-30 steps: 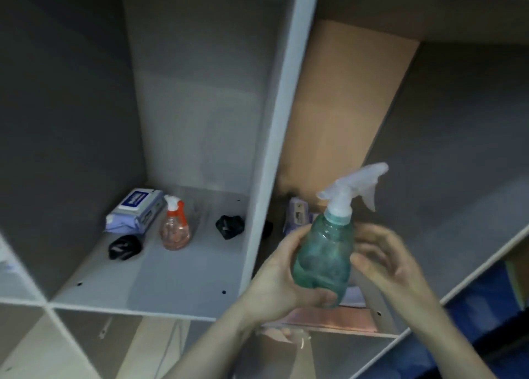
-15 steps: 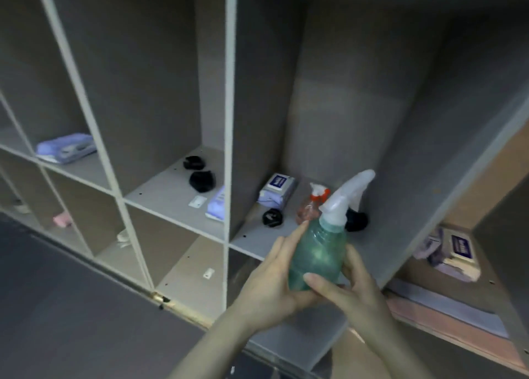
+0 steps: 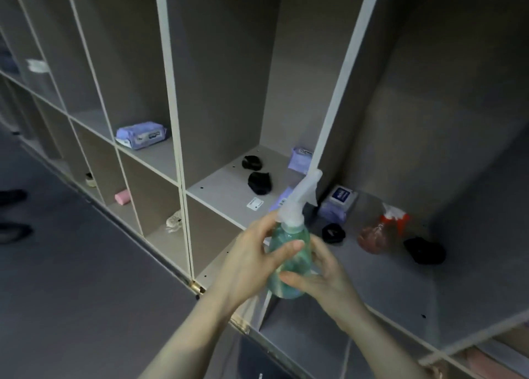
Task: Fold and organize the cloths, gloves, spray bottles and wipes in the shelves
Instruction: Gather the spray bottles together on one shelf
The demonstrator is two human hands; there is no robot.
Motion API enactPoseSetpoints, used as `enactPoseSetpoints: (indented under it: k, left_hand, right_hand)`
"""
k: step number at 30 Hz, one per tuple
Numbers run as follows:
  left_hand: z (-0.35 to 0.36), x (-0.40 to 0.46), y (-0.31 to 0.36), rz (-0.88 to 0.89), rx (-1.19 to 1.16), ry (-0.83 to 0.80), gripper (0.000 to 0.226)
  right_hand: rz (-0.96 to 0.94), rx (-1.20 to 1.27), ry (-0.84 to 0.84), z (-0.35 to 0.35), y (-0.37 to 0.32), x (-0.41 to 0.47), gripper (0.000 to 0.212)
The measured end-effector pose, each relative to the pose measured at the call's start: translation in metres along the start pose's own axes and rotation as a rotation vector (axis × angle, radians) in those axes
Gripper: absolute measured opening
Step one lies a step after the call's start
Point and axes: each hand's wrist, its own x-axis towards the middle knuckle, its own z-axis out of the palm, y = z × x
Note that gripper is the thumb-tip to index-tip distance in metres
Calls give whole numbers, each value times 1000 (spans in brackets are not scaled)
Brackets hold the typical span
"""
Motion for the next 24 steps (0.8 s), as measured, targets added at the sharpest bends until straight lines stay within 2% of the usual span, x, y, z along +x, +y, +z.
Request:
enactPoseSetpoints:
  k: [5,11,16,20,24]
  left_hand:
    - [-23,38,-27,-90,83,124,18]
    - [-53,95,-56,-148,114,213,17]
    - [-69,143,-85,-140,96,257,23]
    - [-80,187,-105,-149,112,179,21]
    - [-100,226,-124,-124,122,-34,16]
  right_hand:
    - [-9,-3,-48,19,14,60,74]
    - [-24,19,-87,38,19,132,72]
    - [-63,-106,-33,59,21,183,84]
    - [-43,-140,88,65,26,226,76]
    - [33,-121,127,63,31,254,76]
